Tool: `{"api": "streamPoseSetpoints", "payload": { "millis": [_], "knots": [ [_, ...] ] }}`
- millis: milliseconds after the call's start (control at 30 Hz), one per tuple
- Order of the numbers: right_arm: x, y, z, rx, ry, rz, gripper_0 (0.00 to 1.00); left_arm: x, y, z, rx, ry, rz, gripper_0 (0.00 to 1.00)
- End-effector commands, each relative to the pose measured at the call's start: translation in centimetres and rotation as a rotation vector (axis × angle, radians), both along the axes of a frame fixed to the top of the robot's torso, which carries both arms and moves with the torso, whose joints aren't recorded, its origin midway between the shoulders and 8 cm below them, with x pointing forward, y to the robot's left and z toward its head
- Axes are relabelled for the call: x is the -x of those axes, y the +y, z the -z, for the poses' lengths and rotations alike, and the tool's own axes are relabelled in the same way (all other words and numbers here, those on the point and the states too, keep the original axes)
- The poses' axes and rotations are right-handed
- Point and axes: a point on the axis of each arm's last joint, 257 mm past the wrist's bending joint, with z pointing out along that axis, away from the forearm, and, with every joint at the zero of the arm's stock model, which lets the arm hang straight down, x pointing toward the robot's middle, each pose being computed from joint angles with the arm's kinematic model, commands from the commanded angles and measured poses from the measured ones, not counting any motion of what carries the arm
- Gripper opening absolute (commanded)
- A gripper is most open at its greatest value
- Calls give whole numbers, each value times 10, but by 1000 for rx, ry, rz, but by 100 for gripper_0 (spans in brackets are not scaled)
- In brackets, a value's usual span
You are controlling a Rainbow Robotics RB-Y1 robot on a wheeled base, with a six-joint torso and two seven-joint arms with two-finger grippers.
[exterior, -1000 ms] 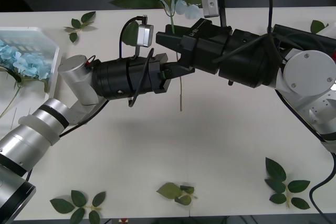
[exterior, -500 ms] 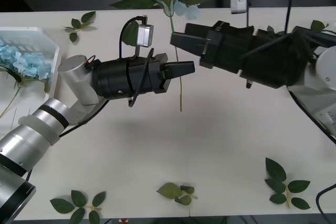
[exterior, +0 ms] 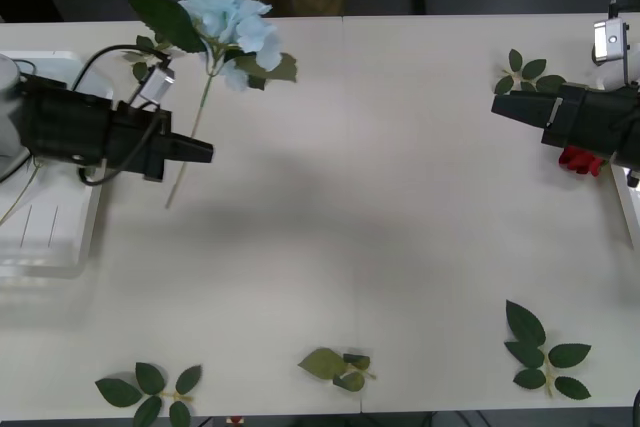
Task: Place the red flowers into the right box and the blue flowers into the left box. If a person shows an open palm, hand one flower to the person first, then continue sorting.
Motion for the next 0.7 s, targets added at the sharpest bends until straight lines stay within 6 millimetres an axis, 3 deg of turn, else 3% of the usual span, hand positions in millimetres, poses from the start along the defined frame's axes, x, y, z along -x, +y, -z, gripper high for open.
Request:
{"api": "streamPoseSetpoints", "payload": {
  "millis": [33,167,233,267,467,500,533,600,700],
  "knots": [
    [-22,-41,16,128,-30,106,83,-21,87,-46,-269,-63,-39,0],
    [-42,-27,20,173,-47,123,83,-16,158,-68,-420,-77,-98,0],
    [-44,-7,19,183,-59,86,83,-13,193,-77,-455,-49,-173,0],
    [-45,9,15,188,-73,54,83,-9,225,-81,-478,-1,-258,0],
    [-37,48,-3,197,-182,-72,83,22,345,-70,-574,166,-550,0],
    [-35,50,-4,195,-189,-85,83,26,353,-67,-581,180,-571,0],
    [-31,58,-10,182,-211,-115,83,35,375,-61,-595,229,-640,0],
    [-25,64,-16,166,-234,-146,83,41,392,-55,-608,267,-700,0],
    [-20,65,-23,160,-277,-171,83,44,403,-52,-607,279,-735,0]
  ]
}}
